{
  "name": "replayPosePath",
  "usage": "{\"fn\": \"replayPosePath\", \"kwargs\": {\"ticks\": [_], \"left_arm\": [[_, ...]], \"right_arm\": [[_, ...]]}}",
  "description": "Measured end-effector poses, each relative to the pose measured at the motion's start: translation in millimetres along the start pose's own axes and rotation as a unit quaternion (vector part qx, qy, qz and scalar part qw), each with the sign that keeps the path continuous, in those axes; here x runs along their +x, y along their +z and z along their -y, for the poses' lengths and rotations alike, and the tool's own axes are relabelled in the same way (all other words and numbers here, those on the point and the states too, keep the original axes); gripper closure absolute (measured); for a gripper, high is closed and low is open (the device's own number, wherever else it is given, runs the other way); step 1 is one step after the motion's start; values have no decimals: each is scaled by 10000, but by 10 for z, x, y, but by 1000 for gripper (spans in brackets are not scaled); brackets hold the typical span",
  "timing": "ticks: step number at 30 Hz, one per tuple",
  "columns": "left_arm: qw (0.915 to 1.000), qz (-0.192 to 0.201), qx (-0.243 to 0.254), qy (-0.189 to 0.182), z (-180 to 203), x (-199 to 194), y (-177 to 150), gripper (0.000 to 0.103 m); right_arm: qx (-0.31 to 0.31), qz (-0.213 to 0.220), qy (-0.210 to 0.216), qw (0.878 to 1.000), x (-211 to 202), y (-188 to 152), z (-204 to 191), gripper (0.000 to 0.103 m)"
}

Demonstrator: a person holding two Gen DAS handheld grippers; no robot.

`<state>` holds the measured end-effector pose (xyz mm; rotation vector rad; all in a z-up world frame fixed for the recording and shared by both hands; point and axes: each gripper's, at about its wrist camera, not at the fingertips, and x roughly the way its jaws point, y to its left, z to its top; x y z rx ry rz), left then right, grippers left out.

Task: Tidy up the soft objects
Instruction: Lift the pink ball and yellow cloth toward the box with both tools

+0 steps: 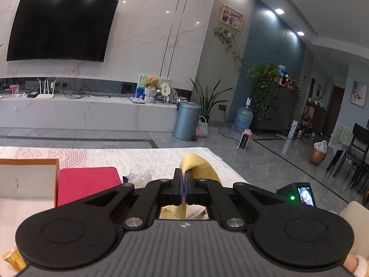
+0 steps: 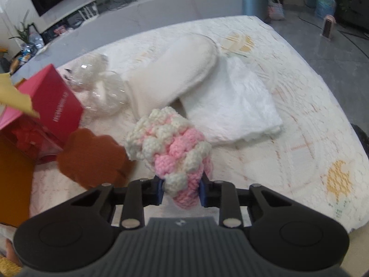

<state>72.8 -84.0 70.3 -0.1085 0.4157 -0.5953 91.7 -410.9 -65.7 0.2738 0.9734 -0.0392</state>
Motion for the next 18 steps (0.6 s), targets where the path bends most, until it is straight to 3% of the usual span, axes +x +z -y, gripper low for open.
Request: {"fn": "replayPosePath", "kwargs": {"ticks": [8,18], "left_arm": [[9954,369,-868,-158,-371,-377,150,101],[9867,790,-1209,748,-827,-901,123,101]], "right_arm": [[108,322,525,9980,-317,89,-172,75],[-37,1312,828,9879,-1167,142,-519,75]]}}
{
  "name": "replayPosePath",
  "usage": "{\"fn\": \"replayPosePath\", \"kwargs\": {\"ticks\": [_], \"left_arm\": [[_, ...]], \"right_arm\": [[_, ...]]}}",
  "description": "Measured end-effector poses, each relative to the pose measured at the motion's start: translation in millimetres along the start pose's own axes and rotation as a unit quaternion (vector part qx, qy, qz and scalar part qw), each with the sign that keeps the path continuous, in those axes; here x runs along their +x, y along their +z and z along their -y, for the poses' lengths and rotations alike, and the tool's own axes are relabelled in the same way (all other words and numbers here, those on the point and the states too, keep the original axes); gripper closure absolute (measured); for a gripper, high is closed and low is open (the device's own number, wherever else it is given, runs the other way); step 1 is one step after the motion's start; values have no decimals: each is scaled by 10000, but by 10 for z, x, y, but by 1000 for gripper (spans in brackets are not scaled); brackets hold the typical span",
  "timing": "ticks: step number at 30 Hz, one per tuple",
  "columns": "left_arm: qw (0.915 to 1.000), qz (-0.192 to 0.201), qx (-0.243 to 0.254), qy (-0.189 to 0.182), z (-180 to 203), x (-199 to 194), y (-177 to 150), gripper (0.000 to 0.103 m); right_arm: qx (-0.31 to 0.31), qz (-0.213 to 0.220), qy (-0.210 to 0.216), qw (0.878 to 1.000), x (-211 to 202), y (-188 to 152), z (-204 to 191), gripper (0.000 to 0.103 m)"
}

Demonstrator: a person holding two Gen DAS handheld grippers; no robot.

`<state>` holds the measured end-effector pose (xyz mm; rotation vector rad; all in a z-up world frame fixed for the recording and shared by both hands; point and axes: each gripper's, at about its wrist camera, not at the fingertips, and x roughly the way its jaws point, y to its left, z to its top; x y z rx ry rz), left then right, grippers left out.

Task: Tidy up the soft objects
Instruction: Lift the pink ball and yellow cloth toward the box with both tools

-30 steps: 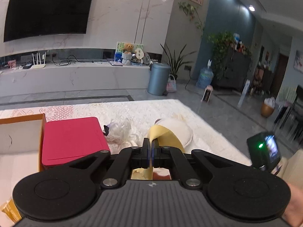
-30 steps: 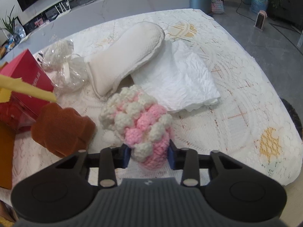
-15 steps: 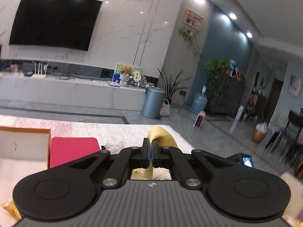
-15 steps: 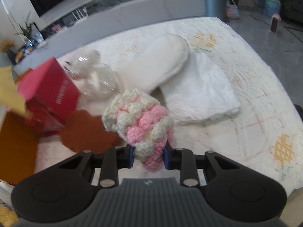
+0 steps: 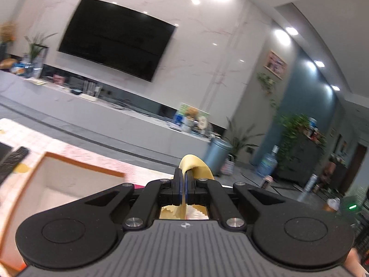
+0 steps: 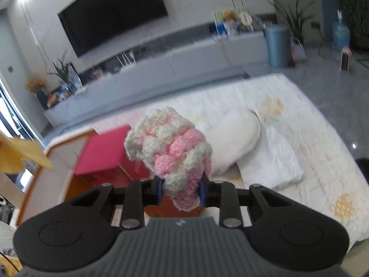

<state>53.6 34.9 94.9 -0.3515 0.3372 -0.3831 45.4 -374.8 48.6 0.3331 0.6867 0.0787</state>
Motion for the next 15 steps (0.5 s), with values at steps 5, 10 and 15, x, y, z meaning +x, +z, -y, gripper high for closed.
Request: {"fn": "replayPosePath", "kwargs": {"ticks": [5,10,15], "left_arm": [[9978,-170,-213,598,-273,-16,35,101],[9920,-369,-237,1180,-589,72,-50,101],[9816,-910,-698,1529,-990,109,-123,101]], "right_arm": [[-197,335,418,9984,-308,134,-381,75],[-562,390,1021,9924,-416,204,-994,75],[-941,170,1480,9844,-352,196,-1647,75]]}}
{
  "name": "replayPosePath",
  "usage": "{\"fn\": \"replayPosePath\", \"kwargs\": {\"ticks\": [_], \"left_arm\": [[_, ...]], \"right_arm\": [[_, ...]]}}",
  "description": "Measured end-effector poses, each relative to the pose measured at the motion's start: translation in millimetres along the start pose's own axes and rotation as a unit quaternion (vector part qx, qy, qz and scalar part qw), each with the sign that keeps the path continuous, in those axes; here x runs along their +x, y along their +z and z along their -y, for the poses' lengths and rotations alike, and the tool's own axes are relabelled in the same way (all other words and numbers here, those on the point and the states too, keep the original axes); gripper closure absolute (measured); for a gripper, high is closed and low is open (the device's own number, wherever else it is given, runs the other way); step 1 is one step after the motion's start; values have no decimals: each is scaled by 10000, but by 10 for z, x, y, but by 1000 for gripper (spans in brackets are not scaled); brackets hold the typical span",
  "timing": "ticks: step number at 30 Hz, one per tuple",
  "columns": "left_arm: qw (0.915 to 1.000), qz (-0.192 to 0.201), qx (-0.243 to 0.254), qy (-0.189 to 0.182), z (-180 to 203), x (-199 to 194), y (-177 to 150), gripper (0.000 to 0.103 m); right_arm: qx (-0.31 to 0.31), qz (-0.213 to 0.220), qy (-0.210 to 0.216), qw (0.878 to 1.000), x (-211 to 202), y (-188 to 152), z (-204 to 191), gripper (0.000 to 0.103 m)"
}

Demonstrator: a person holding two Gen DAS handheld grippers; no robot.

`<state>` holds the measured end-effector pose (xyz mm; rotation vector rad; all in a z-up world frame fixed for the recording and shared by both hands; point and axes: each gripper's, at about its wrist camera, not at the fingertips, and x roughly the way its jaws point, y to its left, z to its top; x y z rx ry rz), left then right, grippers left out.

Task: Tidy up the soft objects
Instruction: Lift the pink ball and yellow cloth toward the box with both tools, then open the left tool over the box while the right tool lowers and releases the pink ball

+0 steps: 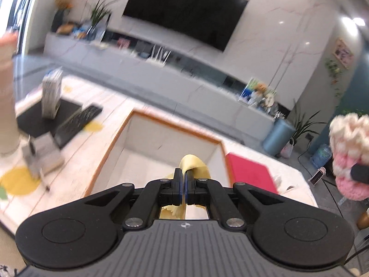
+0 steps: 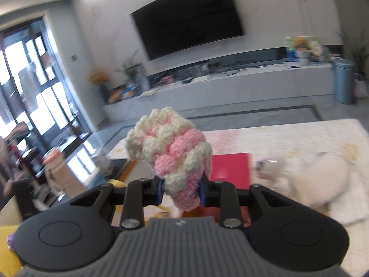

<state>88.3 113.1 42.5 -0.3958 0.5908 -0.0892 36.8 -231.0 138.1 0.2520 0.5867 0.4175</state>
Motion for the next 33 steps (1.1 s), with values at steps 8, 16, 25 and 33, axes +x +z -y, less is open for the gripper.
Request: {"fn": "replayPosePath", "kwargs": {"ticks": [8,16,25,33], "left_arm": [[9927,-80,719,968,4,-36,-41,101],[9938,596,476,808,-87,-104,-14,101],[9893,-53,642,1306,-147,210,-39,101],[9891,-350,480,1347,-214,282,-65,97]], "right_arm": [[-297,-279,393,9984,353,101,-638,75],[-667,-803,266,9942,821,-2,-936,75],[-529,-1612,-26,9855,1465,-274,-843,75],[-706,-1904,-164,9790,1685,-438,-830,75]]}}
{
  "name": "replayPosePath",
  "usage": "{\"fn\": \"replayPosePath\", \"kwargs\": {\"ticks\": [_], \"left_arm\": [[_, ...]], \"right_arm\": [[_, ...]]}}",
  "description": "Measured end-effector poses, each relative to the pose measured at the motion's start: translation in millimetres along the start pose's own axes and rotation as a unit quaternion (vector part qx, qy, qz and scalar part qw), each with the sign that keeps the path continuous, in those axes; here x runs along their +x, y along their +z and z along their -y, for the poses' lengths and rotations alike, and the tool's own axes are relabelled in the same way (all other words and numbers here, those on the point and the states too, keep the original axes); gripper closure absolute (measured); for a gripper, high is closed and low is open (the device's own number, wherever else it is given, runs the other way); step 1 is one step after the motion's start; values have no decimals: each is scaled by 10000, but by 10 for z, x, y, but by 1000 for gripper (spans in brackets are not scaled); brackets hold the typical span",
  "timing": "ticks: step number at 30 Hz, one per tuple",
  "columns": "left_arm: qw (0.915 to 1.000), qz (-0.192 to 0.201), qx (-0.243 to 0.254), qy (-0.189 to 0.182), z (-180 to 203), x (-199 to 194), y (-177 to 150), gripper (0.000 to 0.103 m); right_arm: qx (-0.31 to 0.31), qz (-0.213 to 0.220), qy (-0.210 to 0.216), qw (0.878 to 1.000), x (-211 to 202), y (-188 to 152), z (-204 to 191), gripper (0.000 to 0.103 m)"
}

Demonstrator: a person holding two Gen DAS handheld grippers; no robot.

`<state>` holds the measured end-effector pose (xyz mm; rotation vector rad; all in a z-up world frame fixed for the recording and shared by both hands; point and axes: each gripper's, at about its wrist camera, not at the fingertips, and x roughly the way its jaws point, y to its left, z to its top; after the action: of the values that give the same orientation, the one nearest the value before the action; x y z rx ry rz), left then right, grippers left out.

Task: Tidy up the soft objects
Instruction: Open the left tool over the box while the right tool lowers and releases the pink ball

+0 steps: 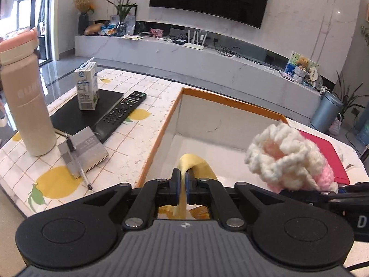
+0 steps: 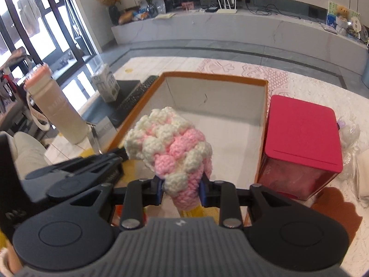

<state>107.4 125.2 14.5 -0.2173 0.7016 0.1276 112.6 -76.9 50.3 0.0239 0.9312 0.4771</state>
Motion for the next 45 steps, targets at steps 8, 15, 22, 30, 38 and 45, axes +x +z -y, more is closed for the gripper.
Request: {"fn": "replayPosePath", "kwargs": {"ticks": [8,15,22,30,38,45], "left_arm": [[9976,467,-490,-130,-127,-211,74,39],[9903,1043,-611,-684,-161,-434,139,18],[9856,1431,-889,118,-249,-473,169,17],[9883,876,-1229,-227,-453,-279,178,18],[9929,783,-891,-94,-358,-258,166,18],[9911,675,-1145,49,-512,-237,169,18]], "right_arm": [[57,-41,-187,9998,53,22,65,75],[56,-259,-197,9995,202,-33,24,75],[-70,-445,-6,9990,405,-21,-114,75],[-249,-427,-305,9983,488,62,-204,75],[-43,-506,-102,9987,423,176,-98,75],[275,-744,394,9961,692,140,-273,75]]}}
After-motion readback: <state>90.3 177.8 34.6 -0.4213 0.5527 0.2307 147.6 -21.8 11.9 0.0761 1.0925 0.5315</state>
